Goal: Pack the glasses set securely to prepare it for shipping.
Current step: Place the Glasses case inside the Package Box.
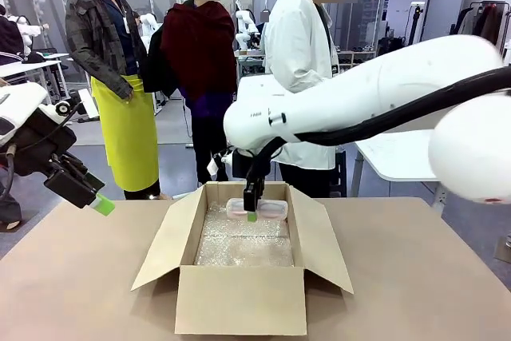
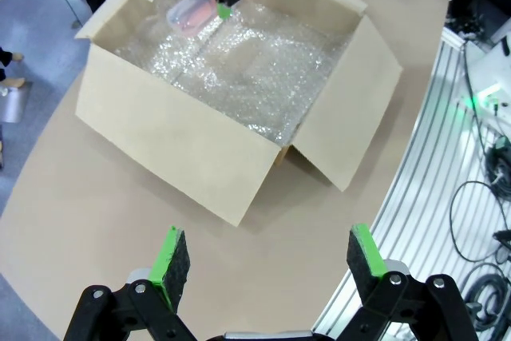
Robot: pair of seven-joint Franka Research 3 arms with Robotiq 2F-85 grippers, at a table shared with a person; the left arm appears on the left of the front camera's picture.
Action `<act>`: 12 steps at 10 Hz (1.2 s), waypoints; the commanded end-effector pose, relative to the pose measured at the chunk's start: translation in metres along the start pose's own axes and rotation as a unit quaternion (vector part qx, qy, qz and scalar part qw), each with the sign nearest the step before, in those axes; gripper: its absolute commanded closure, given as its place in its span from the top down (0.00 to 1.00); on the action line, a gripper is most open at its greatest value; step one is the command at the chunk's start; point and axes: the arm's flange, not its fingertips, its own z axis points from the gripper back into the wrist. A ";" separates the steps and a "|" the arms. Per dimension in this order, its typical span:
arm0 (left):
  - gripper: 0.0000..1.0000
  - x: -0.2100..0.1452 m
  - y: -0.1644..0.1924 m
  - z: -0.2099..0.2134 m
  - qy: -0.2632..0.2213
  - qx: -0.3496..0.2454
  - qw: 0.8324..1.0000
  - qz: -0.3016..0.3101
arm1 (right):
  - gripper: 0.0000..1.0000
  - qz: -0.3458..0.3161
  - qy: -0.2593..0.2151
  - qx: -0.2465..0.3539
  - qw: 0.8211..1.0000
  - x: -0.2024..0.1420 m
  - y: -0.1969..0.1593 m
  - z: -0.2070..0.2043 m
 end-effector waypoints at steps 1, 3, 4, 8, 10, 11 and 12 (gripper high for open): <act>1.00 -0.001 0.000 0.001 -0.006 -0.008 1.000 -0.001 | 0.45 0.012 0.001 -0.012 1.000 0.012 -0.016 -0.014; 1.00 -0.001 0.000 0.001 -0.006 -0.008 1.000 -0.001 | 0.45 0.036 -0.006 -0.006 0.999 0.014 -0.027 -0.034; 1.00 -0.001 0.000 0.001 -0.006 -0.008 1.000 -0.001 | 0.45 0.052 -0.003 -0.009 0.999 0.015 -0.031 -0.041; 1.00 -0.001 0.000 0.001 -0.006 -0.008 1.000 -0.001 | 0.88 0.105 -0.005 -0.007 0.994 0.011 -0.038 -0.049; 1.00 -0.001 0.000 0.001 -0.006 -0.008 1.000 -0.001 | 1.00 0.107 -0.008 -0.010 0.994 0.013 -0.033 -0.041; 1.00 -0.001 0.000 0.001 -0.006 -0.008 1.000 -0.001 | 1.00 0.110 -0.013 -0.011 0.994 0.014 -0.030 -0.037; 1.00 -0.001 0.000 0.001 -0.006 -0.008 1.000 -0.001 | 1.00 0.109 -0.013 -0.008 0.994 0.015 -0.028 -0.034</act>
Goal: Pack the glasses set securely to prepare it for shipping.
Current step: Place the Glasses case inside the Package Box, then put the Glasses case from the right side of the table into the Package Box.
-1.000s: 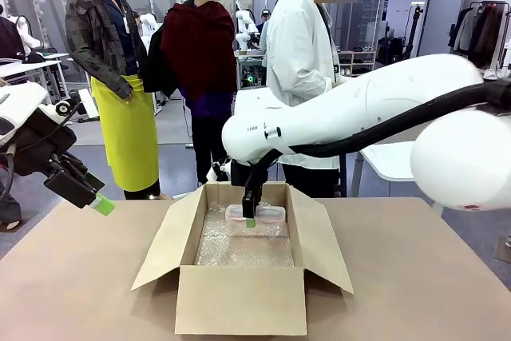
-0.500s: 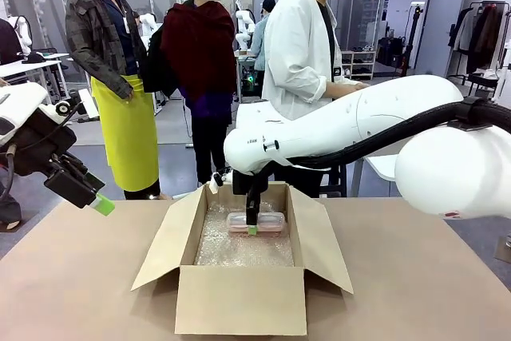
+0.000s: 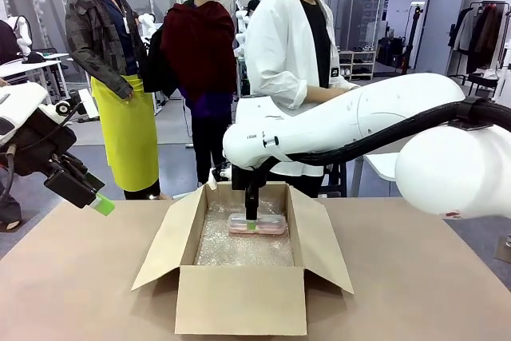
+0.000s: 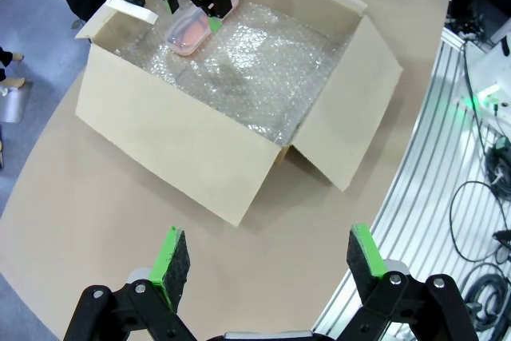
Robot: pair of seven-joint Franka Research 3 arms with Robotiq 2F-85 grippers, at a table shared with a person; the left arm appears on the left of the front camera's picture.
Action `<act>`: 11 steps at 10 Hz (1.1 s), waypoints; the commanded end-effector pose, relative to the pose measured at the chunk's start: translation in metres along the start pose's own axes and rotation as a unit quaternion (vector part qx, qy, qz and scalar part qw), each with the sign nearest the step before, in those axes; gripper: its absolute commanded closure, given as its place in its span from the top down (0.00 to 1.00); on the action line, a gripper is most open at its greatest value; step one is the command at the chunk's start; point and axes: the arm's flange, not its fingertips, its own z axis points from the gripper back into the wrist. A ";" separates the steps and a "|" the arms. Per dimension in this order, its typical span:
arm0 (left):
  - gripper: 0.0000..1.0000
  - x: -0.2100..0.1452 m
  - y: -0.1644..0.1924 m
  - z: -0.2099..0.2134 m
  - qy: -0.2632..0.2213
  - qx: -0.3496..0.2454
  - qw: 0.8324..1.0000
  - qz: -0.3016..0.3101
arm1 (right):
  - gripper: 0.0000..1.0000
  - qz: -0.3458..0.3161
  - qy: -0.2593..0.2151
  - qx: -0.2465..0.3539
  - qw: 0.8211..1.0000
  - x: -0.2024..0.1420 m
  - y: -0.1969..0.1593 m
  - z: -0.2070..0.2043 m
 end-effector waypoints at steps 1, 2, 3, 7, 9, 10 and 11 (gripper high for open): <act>1.00 -0.001 0.000 0.001 -0.006 -0.008 1.000 -0.001 | 1.00 0.012 -0.001 0.005 1.000 0.004 0.008 0.010; 1.00 -0.001 0.000 0.001 -0.006 -0.008 1.000 -0.001 | 1.00 0.000 0.000 0.000 1.000 0.000 0.000 0.000; 1.00 -0.001 0.000 0.001 -0.006 -0.008 1.000 -0.001 | 1.00 0.000 0.000 0.000 1.000 0.000 0.000 0.000; 1.00 -0.001 0.000 0.001 -0.006 -0.008 1.000 -0.001 | 1.00 0.000 0.000 0.000 1.000 0.000 0.000 0.000; 1.00 -0.001 0.000 0.001 -0.006 -0.008 1.000 -0.001 | 1.00 0.000 0.000 0.000 1.000 0.000 0.000 0.000; 1.00 -0.001 0.000 0.001 -0.006 -0.008 1.000 -0.001 | 1.00 0.000 0.000 0.000 1.000 0.000 0.000 0.000; 1.00 -0.001 0.000 0.001 -0.006 -0.008 1.000 -0.001 | 1.00 0.000 0.000 0.000 1.000 0.000 0.000 0.000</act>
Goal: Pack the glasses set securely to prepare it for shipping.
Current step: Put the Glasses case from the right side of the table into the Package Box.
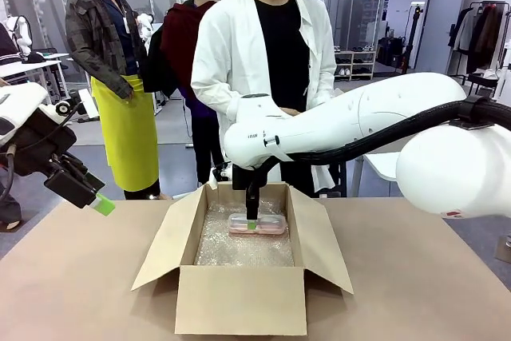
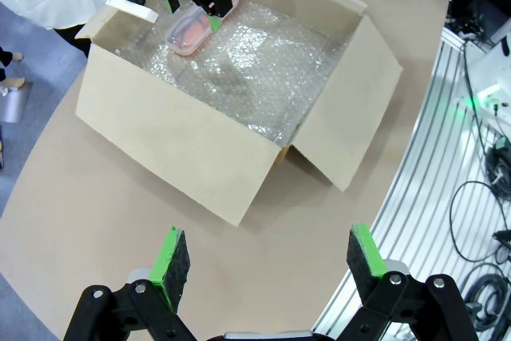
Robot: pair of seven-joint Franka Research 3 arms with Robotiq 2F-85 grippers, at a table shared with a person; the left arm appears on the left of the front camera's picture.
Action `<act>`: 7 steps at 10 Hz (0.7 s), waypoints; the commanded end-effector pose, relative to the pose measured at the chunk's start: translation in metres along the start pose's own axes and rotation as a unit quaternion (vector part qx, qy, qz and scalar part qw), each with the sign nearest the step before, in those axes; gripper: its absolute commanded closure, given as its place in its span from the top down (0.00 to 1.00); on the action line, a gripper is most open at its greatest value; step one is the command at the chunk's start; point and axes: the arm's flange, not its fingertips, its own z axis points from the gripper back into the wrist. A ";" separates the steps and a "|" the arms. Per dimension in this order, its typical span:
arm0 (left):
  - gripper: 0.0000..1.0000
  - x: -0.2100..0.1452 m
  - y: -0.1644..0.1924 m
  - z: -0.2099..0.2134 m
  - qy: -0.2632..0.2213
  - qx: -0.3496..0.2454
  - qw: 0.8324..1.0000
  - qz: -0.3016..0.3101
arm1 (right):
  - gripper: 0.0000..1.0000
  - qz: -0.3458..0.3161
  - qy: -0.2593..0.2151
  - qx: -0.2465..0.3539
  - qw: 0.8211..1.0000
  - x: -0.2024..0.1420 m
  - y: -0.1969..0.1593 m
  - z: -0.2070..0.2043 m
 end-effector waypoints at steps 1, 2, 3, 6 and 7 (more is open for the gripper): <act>1.00 -0.001 0.000 0.001 -0.006 -0.008 1.000 -0.001 | 1.00 0.001 -0.001 -0.002 1.000 0.002 0.001 0.000; 1.00 -0.001 0.000 0.001 -0.006 -0.008 1.000 -0.001 | 1.00 0.001 -0.001 -0.002 1.000 0.002 0.001 0.000; 1.00 -0.001 0.000 0.001 -0.006 -0.008 1.000 -0.001 | 1.00 0.000 0.000 0.000 1.000 0.000 0.000 0.000; 1.00 -0.001 0.000 0.001 -0.006 -0.008 1.000 -0.001 | 1.00 -0.034 -0.009 -0.062 0.997 -0.038 0.051 0.094; 1.00 -0.001 0.000 0.001 -0.006 -0.008 1.000 -0.001 | 1.00 -0.055 -0.026 -0.068 0.996 -0.061 0.061 0.108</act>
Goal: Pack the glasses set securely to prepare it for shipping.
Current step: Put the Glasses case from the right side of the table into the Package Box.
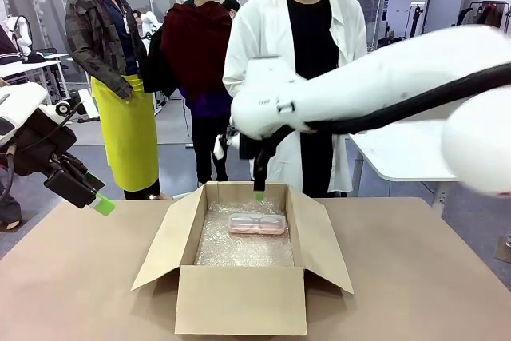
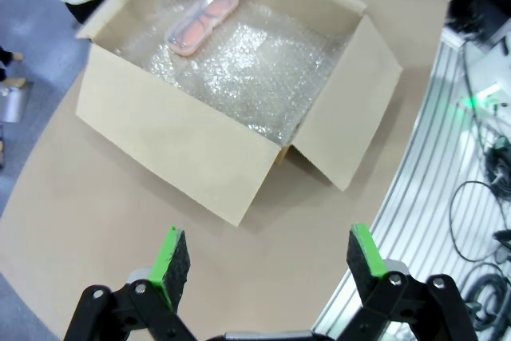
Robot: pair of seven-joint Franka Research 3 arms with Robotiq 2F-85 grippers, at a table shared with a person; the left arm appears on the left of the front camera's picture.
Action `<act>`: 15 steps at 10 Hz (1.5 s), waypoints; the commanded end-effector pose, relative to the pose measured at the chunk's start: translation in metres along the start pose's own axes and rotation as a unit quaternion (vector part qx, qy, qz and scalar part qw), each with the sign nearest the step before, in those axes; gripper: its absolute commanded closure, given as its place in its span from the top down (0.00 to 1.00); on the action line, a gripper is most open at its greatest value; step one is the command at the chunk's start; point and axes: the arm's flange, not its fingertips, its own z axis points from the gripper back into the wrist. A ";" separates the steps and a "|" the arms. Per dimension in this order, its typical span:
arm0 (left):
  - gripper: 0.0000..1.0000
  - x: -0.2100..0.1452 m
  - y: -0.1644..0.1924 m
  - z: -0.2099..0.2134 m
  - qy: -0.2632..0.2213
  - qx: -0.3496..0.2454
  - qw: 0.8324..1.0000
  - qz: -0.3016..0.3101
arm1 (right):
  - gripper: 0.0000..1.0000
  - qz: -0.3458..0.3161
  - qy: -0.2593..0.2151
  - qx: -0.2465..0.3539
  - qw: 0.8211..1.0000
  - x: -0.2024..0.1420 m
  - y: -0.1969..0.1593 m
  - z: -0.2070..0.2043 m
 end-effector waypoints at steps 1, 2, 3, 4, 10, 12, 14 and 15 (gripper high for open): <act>1.00 -0.001 0.000 0.001 -0.006 -0.008 1.000 -0.001 | 1.00 -0.057 -0.040 -0.015 0.997 -0.058 0.042 0.020; 1.00 -0.001 0.000 0.001 -0.006 -0.008 1.000 -0.001 | 1.00 -0.077 -0.072 -0.017 0.994 -0.083 0.052 0.032; 1.00 -0.001 0.000 0.001 -0.006 -0.008 1.000 -0.001 | 1.00 -0.102 -0.079 -0.021 0.991 -0.104 0.061 0.039; 1.00 -0.001 0.000 0.001 -0.006 -0.008 1.000 -0.001 | 1.00 -0.118 -0.112 -0.016 0.986 -0.124 0.071 0.044; 1.00 -0.001 0.000 0.001 -0.006 -0.008 1.000 -0.001 | 1.00 -0.275 -0.217 -0.036 0.936 -0.251 0.170 0.096; 1.00 -0.001 0.000 0.001 -0.006 -0.008 1.000 -0.001 | 1.00 -0.329 -0.226 -0.028 0.916 -0.279 0.193 0.114; 1.00 -0.001 0.000 0.001 -0.006 -0.008 1.000 -0.001 | 1.00 -0.399 -0.203 -0.030 0.894 -0.291 0.203 0.121; 1.00 -0.001 0.000 0.001 -0.006 -0.008 1.000 -0.001 | 1.00 -0.410 -0.196 -0.034 0.890 -0.290 0.201 0.118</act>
